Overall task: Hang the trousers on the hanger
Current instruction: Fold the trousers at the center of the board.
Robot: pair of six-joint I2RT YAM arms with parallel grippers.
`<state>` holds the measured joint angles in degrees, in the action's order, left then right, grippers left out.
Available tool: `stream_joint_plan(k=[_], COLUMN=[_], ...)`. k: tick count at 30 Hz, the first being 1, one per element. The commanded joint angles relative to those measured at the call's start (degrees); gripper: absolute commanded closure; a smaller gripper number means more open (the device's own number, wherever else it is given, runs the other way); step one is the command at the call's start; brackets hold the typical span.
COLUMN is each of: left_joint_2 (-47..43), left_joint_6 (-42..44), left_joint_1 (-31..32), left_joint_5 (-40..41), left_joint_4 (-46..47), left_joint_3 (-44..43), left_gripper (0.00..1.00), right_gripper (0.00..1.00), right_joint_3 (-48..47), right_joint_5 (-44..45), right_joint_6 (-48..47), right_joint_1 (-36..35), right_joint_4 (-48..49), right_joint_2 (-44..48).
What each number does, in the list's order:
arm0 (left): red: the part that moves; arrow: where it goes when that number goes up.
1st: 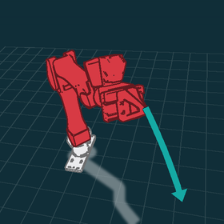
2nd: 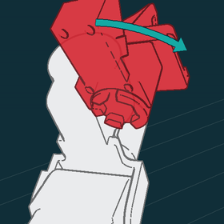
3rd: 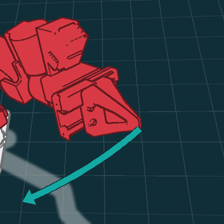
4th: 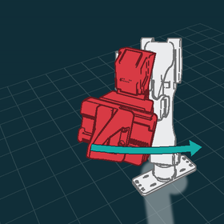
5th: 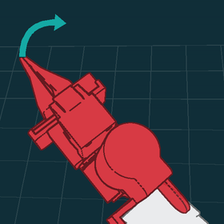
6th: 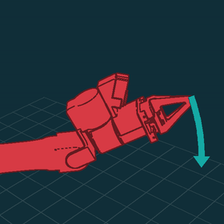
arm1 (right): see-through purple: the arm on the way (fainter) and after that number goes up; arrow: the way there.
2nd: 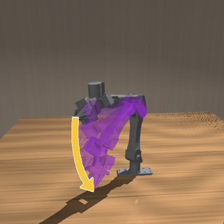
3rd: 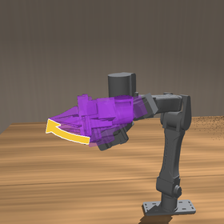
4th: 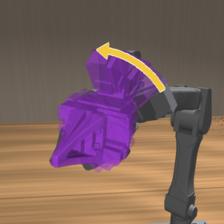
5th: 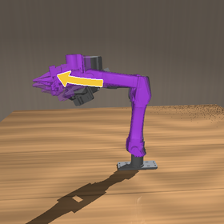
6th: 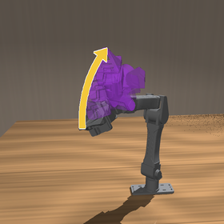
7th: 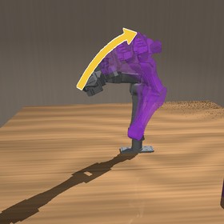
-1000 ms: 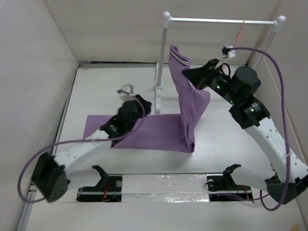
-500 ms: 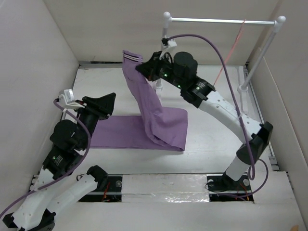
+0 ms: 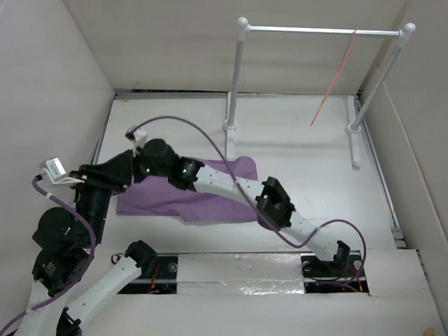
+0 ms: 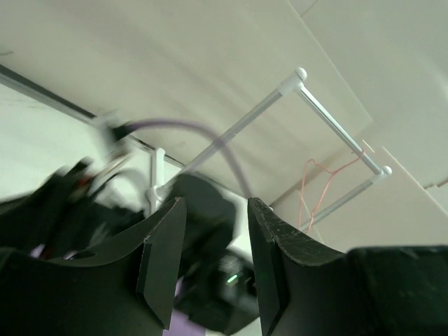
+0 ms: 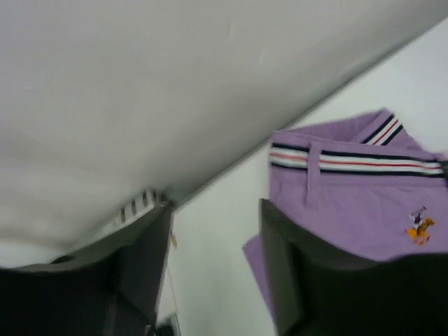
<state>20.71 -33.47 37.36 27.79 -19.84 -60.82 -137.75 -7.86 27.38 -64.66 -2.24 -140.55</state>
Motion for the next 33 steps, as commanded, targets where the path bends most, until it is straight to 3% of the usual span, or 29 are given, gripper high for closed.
stream_joint_plan(k=[1,2,5,10,12,13,14,19,20,22,23,26,33], left_joint_2=[-0.8,-1.1,-0.8,2.7,4.5,7.0,8.4,23.3,25.8,34.1,39.9,47.5,63.6], left_joint_6=[0.0,-0.1,-0.4,-1.4,-1.8,-1.8,-2.0,-1.8,-1.9,-1.2,-0.3,0.6,3.4], left_joint_1=[-0.2,-0.2,0.3,0.3,0.3,0.3,0.3,0.3,-0.2,-0.2,-0.2,-1.4,-6.7], left_joint_5=[4.0,4.2,4.5,0.4,-1.5,-2.4,-3.2,-6.8,-6.5,-6.8,-7.0,-7.6,-13.2], left_joint_4=[-1.5,-1.2,-0.5,4.4,5.8,7.5,8.7,16.3,16.8,19.5,21.4,23.1,26.6], left_joint_3=[-1.8,-1.6,-0.5,5.7,9.3,10.5,12.2,19.6,19.9,20.1,19.3,17.1,11.4], left_gripper=[0.62,0.62,0.6,0.59,0.58,0.58,0.57,0.56,0.56,0.56,0.56,0.57,0.58], right_gripper=[0.33,0.0,0.0,0.01,0.52,0.81,1.0,1.0,0.95,0.86,0.73,0.57,0.51], right_joint_3=[-7.3,-3.8,7.2,36.0,45.4,54.9,59.4,84.1,90.1,94.7,98.1,102.0,115.0], right_joint_5=[-6.2,-5.9,-5.2,-4.5,-2.3,-1.3,0.3,4.8,5.9,7.6,11.4,13.8,11.9], right_joint_6=[0.8,-0.1,-1.5,-3.8,-5.5,-5.6,-6.1,-5.8,-5.7,-5.8,-5.8,-5.2,-0.9], right_joint_1=[-2.9,-3.4,-2.9,1.9,3.0,3.7,5.1,8.9,9.5,9.5,9.5,10.0,14.0], right_joint_4=[-0.8,-0.3,5.6,15.3,18.3,19.2,19.6,21.2,20.9,18.1,14.9,10.9,11.1], right_joint_2=[-2.8,-1.6,7.6,24.4,33.4,36.3,39.1,56.4,58.7,63.3,67.1,72.8,80.2])
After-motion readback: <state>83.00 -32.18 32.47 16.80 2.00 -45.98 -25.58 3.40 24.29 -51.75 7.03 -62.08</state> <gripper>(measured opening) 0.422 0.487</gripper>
